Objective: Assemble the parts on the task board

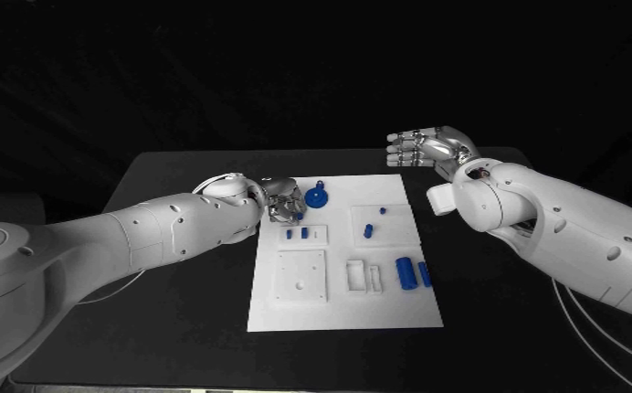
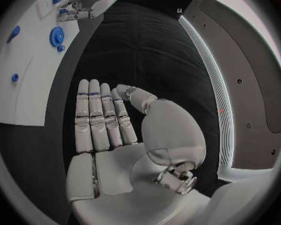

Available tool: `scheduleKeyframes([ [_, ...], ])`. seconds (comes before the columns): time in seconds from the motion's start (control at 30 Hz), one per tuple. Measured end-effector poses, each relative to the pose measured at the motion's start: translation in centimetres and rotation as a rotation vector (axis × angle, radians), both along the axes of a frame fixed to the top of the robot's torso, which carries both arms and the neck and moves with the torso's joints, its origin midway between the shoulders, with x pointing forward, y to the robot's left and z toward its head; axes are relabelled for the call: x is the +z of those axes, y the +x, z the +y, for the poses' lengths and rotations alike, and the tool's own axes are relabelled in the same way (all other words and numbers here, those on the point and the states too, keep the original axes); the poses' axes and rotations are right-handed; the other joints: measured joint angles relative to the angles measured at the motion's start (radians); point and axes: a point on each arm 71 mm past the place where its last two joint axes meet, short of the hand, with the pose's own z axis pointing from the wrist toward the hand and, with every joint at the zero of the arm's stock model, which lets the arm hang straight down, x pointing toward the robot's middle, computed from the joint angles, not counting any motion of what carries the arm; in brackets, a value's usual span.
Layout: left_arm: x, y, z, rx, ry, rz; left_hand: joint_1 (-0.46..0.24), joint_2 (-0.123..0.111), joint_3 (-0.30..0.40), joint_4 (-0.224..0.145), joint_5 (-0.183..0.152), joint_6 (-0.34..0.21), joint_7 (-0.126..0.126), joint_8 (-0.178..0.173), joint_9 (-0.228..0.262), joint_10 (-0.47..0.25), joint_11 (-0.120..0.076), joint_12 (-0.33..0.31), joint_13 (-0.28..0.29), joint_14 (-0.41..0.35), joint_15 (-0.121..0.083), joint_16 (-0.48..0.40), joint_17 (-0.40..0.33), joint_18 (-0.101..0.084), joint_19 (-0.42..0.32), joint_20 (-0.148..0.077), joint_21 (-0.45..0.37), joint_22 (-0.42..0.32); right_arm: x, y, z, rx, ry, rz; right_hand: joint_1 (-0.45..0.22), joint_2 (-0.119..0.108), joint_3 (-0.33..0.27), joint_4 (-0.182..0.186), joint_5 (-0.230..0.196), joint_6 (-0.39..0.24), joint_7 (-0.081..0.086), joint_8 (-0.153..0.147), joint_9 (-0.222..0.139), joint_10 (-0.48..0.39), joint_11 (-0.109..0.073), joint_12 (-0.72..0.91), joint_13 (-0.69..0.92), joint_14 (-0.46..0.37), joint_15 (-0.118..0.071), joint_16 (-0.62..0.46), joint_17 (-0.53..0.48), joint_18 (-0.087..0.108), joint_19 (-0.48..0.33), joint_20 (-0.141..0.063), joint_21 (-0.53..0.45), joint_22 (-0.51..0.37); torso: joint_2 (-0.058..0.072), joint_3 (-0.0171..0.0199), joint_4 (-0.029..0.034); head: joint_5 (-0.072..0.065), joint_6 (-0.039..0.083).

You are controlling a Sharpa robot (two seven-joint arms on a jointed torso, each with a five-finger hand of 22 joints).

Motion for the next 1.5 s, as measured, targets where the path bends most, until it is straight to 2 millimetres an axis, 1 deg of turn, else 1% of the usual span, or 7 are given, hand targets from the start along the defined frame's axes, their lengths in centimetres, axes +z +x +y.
scheduleKeyframes([
  [0.3, 0.2, 0.4, 1.7, 0.028, 0.003, -0.013, 0.010, -0.031, -0.031, -0.007, -0.007, -0.041, -0.016, -0.004, -0.002, -0.084, 0.027, 0.000, 0.002, -0.036, 0.022, -0.023, -0.023, 0.016, -0.021, 0.025, -0.036, 0.000, -0.1, 0.1, -0.2, 0.043, -0.073, -0.028, 0.022, -0.022, -0.117, -0.016, 0.031, -0.008, 0.001, 0.000, 0.000, -0.019, 0.004, 0.000, -0.001, 0.032, -0.010, 0.000, 0.003, 0.000, 0.034, -0.009, 0.004, 0.001, 0.000, -0.0005, 0.0000, -0.002, 0.002],
  [0.53, 0.7, 0.8, 4.1, 0.077, -0.005, -0.028, 0.030, -0.023, -0.058, -0.010, -0.007, -0.028, 0.004, -0.004, -0.002, -0.107, 0.039, 0.000, 0.000, -0.058, 0.029, -0.034, -0.037, 0.020, -0.025, 0.032, -0.055, 0.000, -0.2, 0.3, -0.6, 0.110, -0.267, -0.114, 0.098, -0.023, -0.226, -0.048, 0.031, 0.048, -0.018, 0.006, 0.003, 0.042, -0.030, -0.003, -0.001, 0.179, -0.071, 0.043, 0.054, 0.000, 0.148, -0.068, 0.103, 0.050, -0.001, -0.0005, 0.0009, -0.005, 0.006],
  [0.73, 3.1, 1.7, 5.8, 0.136, -0.113, -0.095, 0.047, -0.020, -0.025, -0.043, 0.008, 0.082, 0.053, -0.004, 0.000, -0.093, 0.033, 0.000, 0.000, -0.122, 0.028, -0.239, -0.126, 0.022, -0.104, 0.038, -0.126, 0.001, -0.3, 0.3, -0.6, 0.174, -0.489, -0.210, 0.132, -0.028, -0.281, -0.051, 0.029, 0.069, -0.028, 0.005, 0.003, 0.066, -0.048, -0.003, -0.001, 0.246, -0.121, 0.149, 0.195, -0.001, 0.226, -0.132, 0.271, 0.159, -0.001, -0.0006, 0.0018, -0.013, 0.012],
  [0.9, 5.5, 1.8, 6.6, 0.212, -0.327, -0.108, 0.024, 0.003, -0.004, -0.025, 0.021, 0.099, 0.070, -0.004, 0.000, -0.029, 0.024, 0.000, 0.000, -0.159, 0.038, -0.371, -0.175, 0.017, -0.162, 0.045, -0.190, -0.024, -0.4, 0.3, -0.2, 0.207, -0.671, -0.285, 0.132, -0.028, -0.241, -0.051, -0.004, 0.074, -0.033, 0.005, 0.002, 0.066, -0.048, -0.003, -0.001, 0.245, -0.132, 0.362, 0.407, 0.024, 0.229, -0.145, 0.429, 0.284, -0.002, -0.0007, -0.0001, -0.029, 0.026],
  [1.1, 7.5, 0.9, 5.5, 0.274, -0.649, -0.039, -0.006, -0.002, 0.029, -0.014, 0.023, 0.084, 0.070, -0.004, 0.000, -0.086, 0.050, 0.000, 0.001, -0.214, 0.123, -0.822, -0.283, -0.009, -0.297, 0.132, -0.360, -0.275, -1.4, 0.1, 0.5, 0.215, -0.902, -0.332, 0.102, -0.068, -0.128, -0.039, -0.151, 0.058, -0.030, 0.005, 0.001, 0.029, -0.044, -0.003, -0.001, 0.245, -0.132, 0.473, 0.529, 0.039, 0.228, -0.146, 0.500, 0.355, -0.002, -0.0037, 0.0011, -0.044, 0.039],
  [1.3, 8.6, 0.0, 4.7, 0.299, -0.845, 0.018, -0.011, -0.007, -0.029, -0.002, 0.020, 0.062, 0.080, -0.004, 0.000, -0.131, 0.066, 0.000, 0.001, -0.158, 0.142, -1.032, -0.279, -0.009, -0.307, 0.154, -0.360, -0.508, -2.5, 0.0, 1.2, 0.211, -1.055, -0.348, 0.089, -0.106, -0.089, -0.014, -0.200, 0.050, -0.031, 0.005, 0.001, -0.012, -0.035, -0.003, -0.001, 0.243, -0.130, 0.540, 0.582, 0.049, 0.252, -0.130, 0.511, 0.380, -0.002, -0.0073, 0.0069, -0.052, 0.042],
  [1.5, 9.4, -0.8, 4.1, 0.314, -0.980, 0.061, 0.007, 0.024, -0.163, 0.007, 0.008, 0.055, 0.080, -0.004, 0.000, -0.137, 0.070, 0.000, 0.001, -0.180, 0.159, -1.062, -0.279, -0.009, -0.276, 0.173, -0.360, -0.808, -4.2, -0.5, 2.2, 0.235, -1.170, -0.361, 0.105, -0.129, -0.111, 0.022, -0.258, 0.029, -0.032, 0.005, 0.000, -0.029, -0.028, -0.003, -0.001, 0.246, -0.124, 0.587, 0.606, 0.055, 0.270, -0.127, 0.509, 0.391, -0.002, -0.0091, 0.0085, -0.057, 0.043],
])
